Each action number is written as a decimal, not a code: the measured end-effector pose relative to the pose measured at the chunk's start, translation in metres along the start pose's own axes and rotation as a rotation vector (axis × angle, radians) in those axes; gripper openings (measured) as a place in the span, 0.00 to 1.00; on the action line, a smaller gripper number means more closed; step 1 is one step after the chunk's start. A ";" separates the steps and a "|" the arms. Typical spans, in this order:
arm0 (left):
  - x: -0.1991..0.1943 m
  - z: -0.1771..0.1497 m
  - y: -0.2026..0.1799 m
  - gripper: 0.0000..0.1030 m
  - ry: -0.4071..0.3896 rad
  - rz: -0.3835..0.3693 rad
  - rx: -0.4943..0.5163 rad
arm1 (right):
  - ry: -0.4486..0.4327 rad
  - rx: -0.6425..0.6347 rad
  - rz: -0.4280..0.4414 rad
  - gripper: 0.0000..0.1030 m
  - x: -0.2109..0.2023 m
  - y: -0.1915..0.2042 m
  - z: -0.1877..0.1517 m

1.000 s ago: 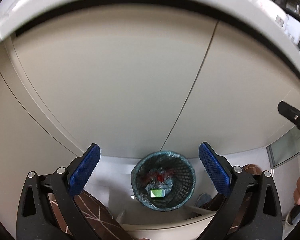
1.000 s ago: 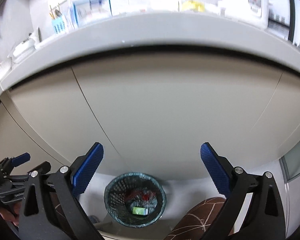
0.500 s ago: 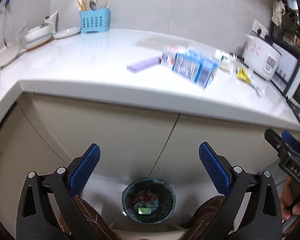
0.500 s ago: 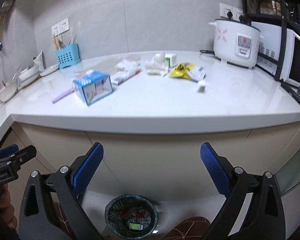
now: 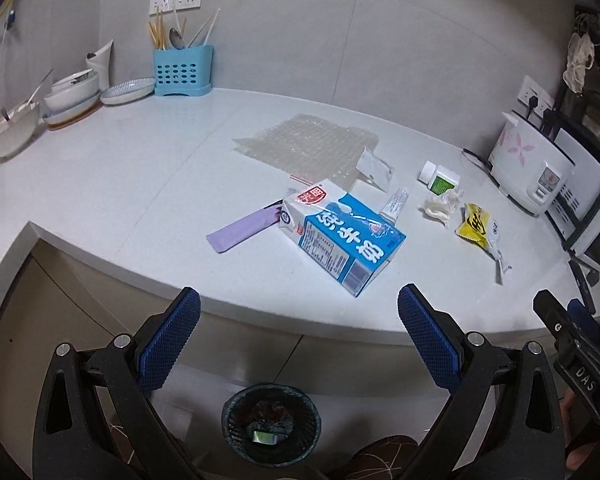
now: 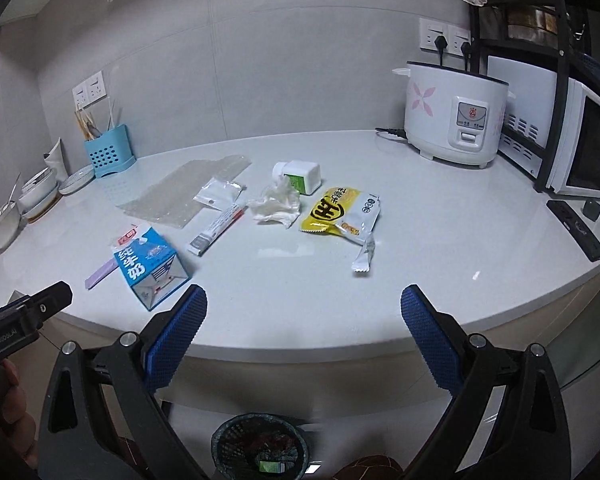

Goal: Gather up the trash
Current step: 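Grasp the blue-and-white milk carton with the left tool while the right tool grasps the yellow snack bag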

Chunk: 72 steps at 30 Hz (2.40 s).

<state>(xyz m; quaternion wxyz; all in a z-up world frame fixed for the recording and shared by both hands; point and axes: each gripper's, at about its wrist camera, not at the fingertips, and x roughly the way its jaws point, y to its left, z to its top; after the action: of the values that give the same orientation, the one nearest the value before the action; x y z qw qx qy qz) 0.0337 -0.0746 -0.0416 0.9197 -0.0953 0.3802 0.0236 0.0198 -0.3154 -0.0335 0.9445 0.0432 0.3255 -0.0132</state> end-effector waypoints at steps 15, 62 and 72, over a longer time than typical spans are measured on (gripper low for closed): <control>0.097 0.058 -0.034 0.94 0.191 0.102 -0.188 | 0.065 -0.006 -0.039 0.91 0.063 -0.023 0.040; 0.136 0.059 -0.039 0.60 0.219 0.015 -0.022 | 0.380 0.282 -0.155 0.36 0.214 -0.068 0.099; 0.113 0.062 -0.035 0.60 0.156 -0.040 0.029 | 0.309 0.235 -0.162 0.34 0.179 -0.059 0.099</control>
<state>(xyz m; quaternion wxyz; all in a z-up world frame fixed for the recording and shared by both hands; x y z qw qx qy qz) 0.1614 -0.1007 -0.0730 0.8887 -0.0910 0.4492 -0.0076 0.2182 -0.3822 -0.0701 0.8678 0.1281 0.4649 -0.1202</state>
